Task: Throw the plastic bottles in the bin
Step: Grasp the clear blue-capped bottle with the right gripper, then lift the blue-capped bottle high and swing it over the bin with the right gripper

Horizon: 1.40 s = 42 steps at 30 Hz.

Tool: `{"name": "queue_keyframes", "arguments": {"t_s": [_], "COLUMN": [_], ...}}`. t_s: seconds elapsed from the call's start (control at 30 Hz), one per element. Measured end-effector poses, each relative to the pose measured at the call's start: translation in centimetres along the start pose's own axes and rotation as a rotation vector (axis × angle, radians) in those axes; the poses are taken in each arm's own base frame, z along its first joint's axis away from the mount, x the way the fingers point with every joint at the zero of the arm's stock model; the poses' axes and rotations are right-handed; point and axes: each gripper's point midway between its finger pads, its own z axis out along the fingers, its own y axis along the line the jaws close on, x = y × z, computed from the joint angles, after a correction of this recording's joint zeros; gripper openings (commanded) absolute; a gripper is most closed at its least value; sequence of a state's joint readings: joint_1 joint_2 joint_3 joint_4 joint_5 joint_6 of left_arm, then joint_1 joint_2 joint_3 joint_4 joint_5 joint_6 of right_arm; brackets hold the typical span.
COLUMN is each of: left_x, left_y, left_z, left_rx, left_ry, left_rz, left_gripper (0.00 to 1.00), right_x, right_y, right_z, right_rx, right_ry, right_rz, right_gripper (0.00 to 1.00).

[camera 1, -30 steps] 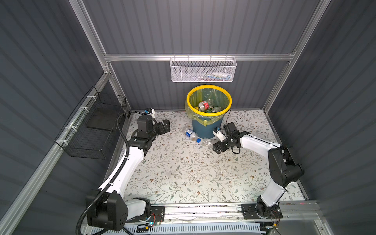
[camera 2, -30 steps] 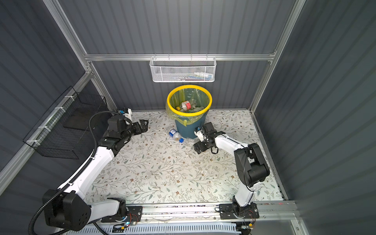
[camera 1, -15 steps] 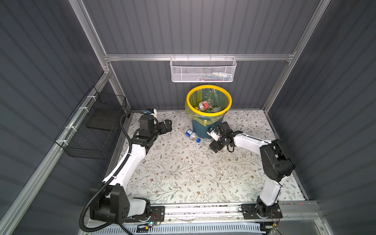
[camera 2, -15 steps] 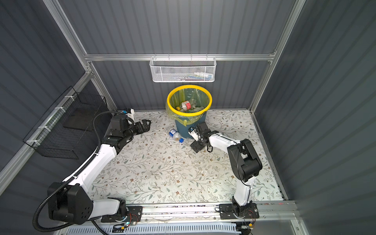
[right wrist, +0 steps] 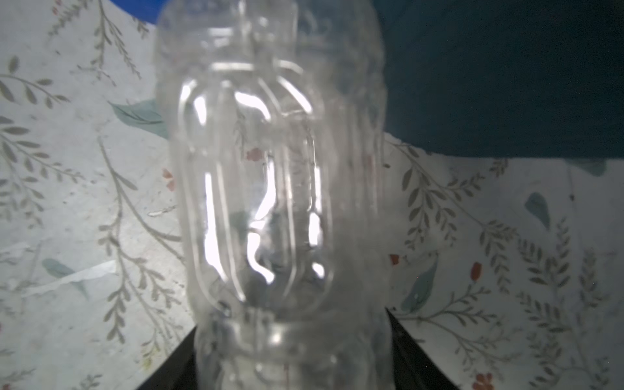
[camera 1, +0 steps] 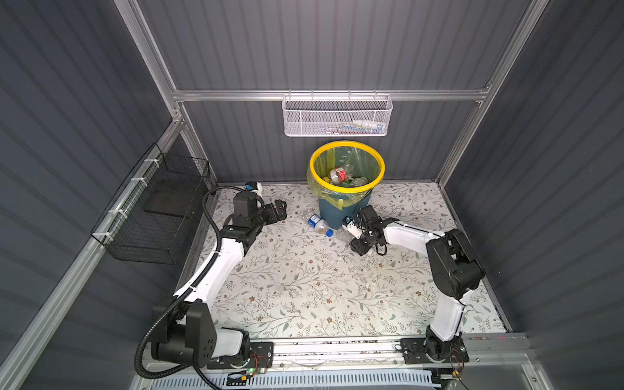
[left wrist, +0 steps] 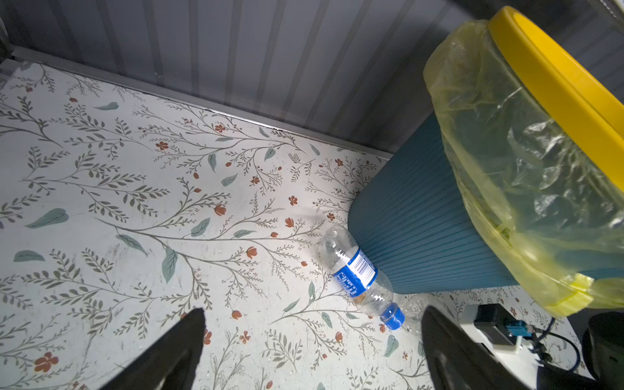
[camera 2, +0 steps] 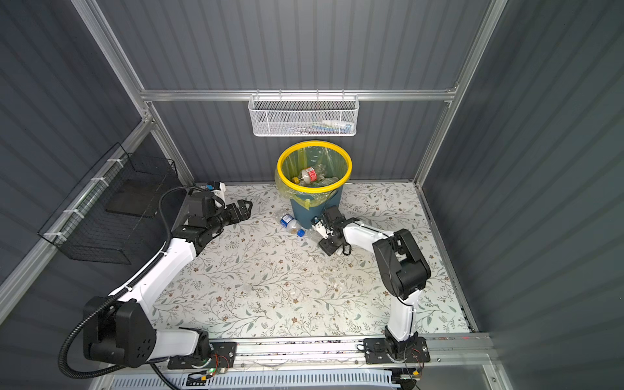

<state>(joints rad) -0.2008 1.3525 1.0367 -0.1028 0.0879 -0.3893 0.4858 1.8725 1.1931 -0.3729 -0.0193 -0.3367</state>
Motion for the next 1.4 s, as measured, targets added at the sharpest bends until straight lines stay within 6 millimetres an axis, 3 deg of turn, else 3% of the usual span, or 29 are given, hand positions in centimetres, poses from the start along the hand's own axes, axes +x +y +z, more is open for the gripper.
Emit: {"name": "queue_keyframes", "arguments": {"t_s": [0.27,0.67,0.87,0.97,1.17,1.4], "left_x": [0.7,2.5,2.1,2.1,2.0,2.6], "left_y": [0.1,1.0,0.7,0.4,0.1,-0.1], "left_z": [0.4,0.2,0.1,0.1,0.1,0.4], "left_rx": [0.003,-0.003,0.012,0.025,0.044,0.071], "left_ry": [0.023,0.041,0.027,0.026,0.026,0.024], "left_rz": [-0.010,-0.028,-0.041,-0.048,-0.056,-0.071], "left_gripper": [1.00,1.00,1.00,1.00,1.00,1.00], "right_x": [-0.8,1.8,2.2,1.6,0.2,-0.6], "right_y": [0.8,3.0,2.7,1.3,-2.4,-4.5], "right_z": [-3.7,-7.7,-10.4,-13.4,-21.8,-29.6], "right_rx": [0.006,-0.038,-0.017,0.020,0.145,0.265], "right_ry": [-0.087,-0.192,-0.325,-0.444,-0.753,-1.006], "right_rz": [0.032,0.155,0.241,0.292,0.374,0.414], "right_gripper": [0.59,0.58,0.56,0.56,0.60,0.60]}}
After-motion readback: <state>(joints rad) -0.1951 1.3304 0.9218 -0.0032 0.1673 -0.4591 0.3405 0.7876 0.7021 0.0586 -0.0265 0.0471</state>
